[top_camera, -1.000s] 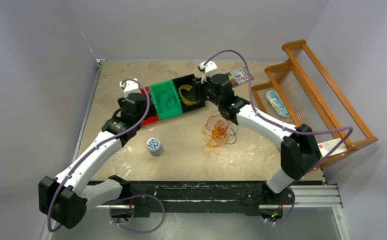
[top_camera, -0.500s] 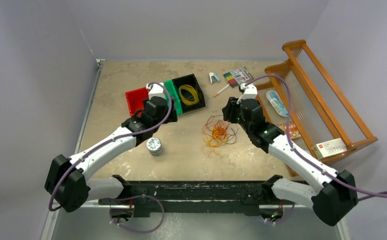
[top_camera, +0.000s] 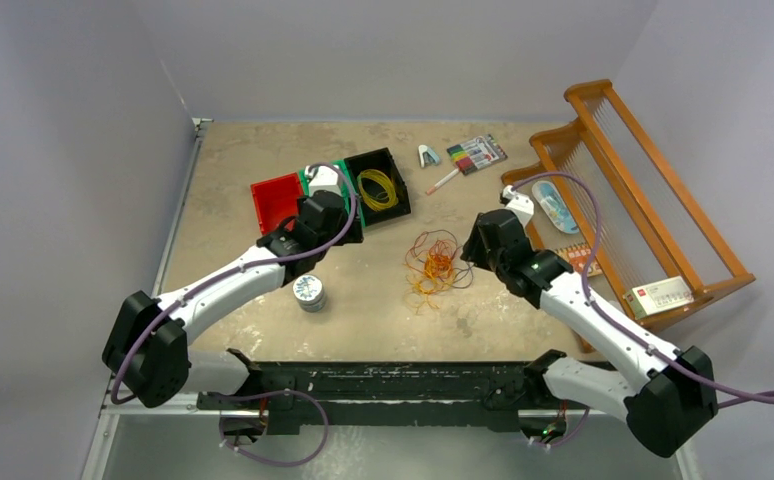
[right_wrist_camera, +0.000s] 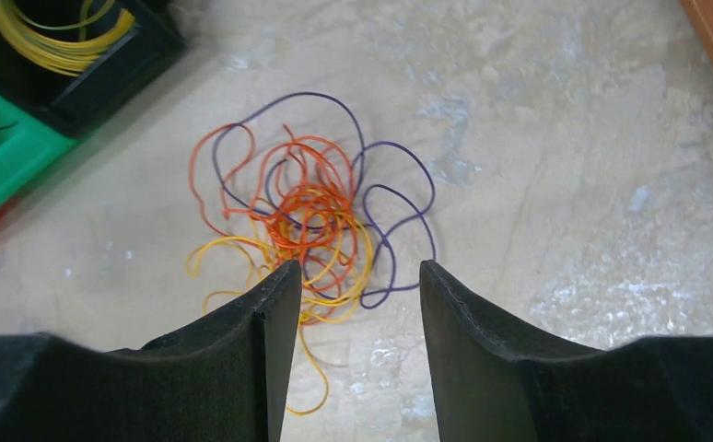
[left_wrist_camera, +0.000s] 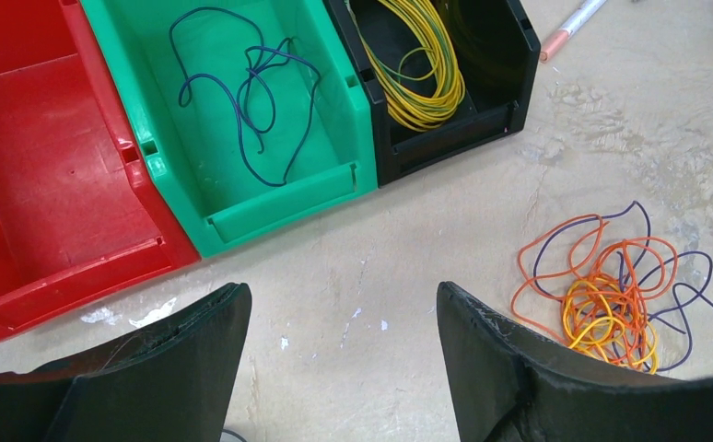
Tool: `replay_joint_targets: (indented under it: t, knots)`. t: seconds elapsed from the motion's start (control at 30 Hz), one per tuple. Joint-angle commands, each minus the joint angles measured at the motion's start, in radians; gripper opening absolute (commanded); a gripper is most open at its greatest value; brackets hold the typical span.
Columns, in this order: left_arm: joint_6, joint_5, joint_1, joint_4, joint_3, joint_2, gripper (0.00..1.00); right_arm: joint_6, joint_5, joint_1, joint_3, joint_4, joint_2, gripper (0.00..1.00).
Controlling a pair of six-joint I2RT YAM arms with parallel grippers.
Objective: Untangle the cables
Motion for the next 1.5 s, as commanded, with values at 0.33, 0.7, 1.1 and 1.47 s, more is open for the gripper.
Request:
replay_joint_targets:
  t: [0.33, 0.7, 1.1, 1.47]
  knots:
    - [0.031, -0.010, -0.004, 0.059, 0.050, 0.004, 0.73, -0.068, -0.246, -0.123, -0.061, 0.118, 0.101, 0.44]
    - [0.037, -0.016, -0.003, 0.049, 0.054, 0.005, 0.73, -0.086, -0.243, -0.125, -0.075, 0.123, 0.219, 0.37]
    - [0.032, -0.023, -0.003, 0.055, 0.040, -0.012, 0.73, -0.093, -0.244, -0.130, -0.092, 0.241, 0.263, 0.15]
    - [0.028, -0.046, -0.002, 0.068, 0.035, -0.029, 0.73, -0.121, -0.171, -0.130, -0.085, 0.264, 0.161, 0.00]
